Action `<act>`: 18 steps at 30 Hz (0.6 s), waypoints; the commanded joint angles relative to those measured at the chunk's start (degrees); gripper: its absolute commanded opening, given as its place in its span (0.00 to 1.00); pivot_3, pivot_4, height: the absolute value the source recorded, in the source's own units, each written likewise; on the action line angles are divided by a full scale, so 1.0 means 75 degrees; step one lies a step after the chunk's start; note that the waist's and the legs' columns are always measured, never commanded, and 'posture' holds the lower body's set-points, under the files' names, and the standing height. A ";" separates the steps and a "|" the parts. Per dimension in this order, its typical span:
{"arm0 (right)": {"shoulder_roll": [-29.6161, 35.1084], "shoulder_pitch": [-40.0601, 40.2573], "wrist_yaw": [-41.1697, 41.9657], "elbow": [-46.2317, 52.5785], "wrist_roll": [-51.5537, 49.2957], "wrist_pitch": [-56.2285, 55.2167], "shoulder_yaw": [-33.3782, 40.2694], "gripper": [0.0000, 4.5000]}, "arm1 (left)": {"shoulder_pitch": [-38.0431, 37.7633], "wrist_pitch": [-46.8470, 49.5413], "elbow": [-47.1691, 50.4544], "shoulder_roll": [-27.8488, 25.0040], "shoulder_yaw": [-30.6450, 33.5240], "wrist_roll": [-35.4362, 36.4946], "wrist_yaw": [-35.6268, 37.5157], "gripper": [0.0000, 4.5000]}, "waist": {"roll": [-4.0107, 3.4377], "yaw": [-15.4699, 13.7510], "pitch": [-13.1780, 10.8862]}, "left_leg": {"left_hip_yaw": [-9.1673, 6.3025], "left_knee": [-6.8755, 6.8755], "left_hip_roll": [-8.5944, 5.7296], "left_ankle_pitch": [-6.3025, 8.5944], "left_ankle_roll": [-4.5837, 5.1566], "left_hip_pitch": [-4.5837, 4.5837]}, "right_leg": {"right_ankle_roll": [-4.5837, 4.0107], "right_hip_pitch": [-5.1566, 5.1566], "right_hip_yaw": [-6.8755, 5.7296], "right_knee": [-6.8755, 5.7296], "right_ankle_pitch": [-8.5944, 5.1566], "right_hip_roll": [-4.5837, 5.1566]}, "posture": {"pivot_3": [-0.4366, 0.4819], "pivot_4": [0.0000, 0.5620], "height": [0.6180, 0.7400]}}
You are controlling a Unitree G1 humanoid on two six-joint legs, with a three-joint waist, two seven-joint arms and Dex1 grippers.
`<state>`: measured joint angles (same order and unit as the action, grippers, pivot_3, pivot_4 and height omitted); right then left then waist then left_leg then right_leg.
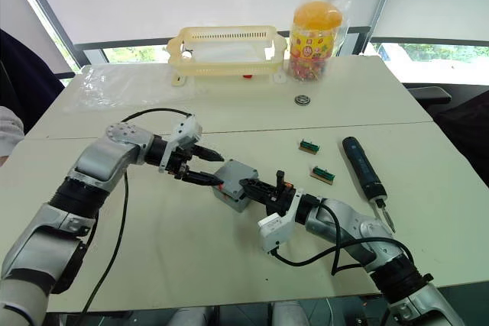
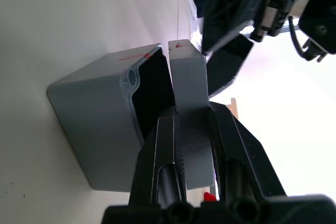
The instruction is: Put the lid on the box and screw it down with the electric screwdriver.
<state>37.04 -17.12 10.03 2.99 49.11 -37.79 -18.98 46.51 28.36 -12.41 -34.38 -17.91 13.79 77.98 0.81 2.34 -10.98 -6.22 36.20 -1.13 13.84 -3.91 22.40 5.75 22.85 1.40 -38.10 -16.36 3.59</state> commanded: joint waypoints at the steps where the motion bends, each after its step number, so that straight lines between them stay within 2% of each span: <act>1: 0.0050 0.0192 0.0092 0.0140 0.0031 -0.0033 -0.0131 0.03 | -0.0076 -0.0110 0.0258 0.0127 -0.0272 -0.0265 -0.0078 0.78 | -0.0003 -0.0009 0.0005 | 0.0000 0.0000 0.0000 0.0000 0.0000 -0.0004 | 0.0000 -0.0006 0.0000 0.0002 0.0000 0.0001 | 0.48 0.27 1.00; 10: 0.0044 0.0274 0.0120 0.0154 0.0042 0.0019 -0.0145 0.03 | -0.0241 0.0046 0.0568 0.0227 -0.0333 -0.0240 -0.0036 0.78 | -0.0003 -0.0018 0.0009 | 0.0000 0.0001 -0.0001 0.0001 0.0001 -0.0033 | 0.0000 -0.0036 0.0000 0.0005 -0.0001 0.0001 | 0.48 0.27 1.00; 15: 0.0035 0.0261 0.0110 0.0119 0.0039 0.0054 -0.0146 0.03 | -0.0255 0.0032 0.0573 0.0247 -0.0312 -0.0241 -0.0065 0.29 | -0.0003 -0.0022 0.0009 | 0.0000 0.0001 -0.0001 0.0001 0.0002 -0.0049 | 0.0000 -0.0053 -0.0001 0.0006 -0.0001 0.0001 | 0.48 0.27 1.00; 18: 0.0035 0.0270 0.0097 0.0095 0.0048 0.0075 -0.0152 0.03 | -0.0268 0.0008 0.0555 0.0294 -0.0313 -0.0255 -0.0121 0.29 | -0.0002 -0.0023 0.0009 | 0.0000 0.0001 -0.0001 0.0001 0.0002 -0.0051 | 0.0000 -0.0056 -0.0001 0.0006 -0.0001 0.0001 | 0.48 0.27 1.00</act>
<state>37.09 -16.18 9.96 3.39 49.28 -36.99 -18.95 45.31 28.28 -8.49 -32.51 -19.01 13.00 77.41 0.79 2.17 -10.91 -6.22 36.20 -1.13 13.85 -3.90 22.02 5.76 22.43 1.39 -38.05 -16.37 3.60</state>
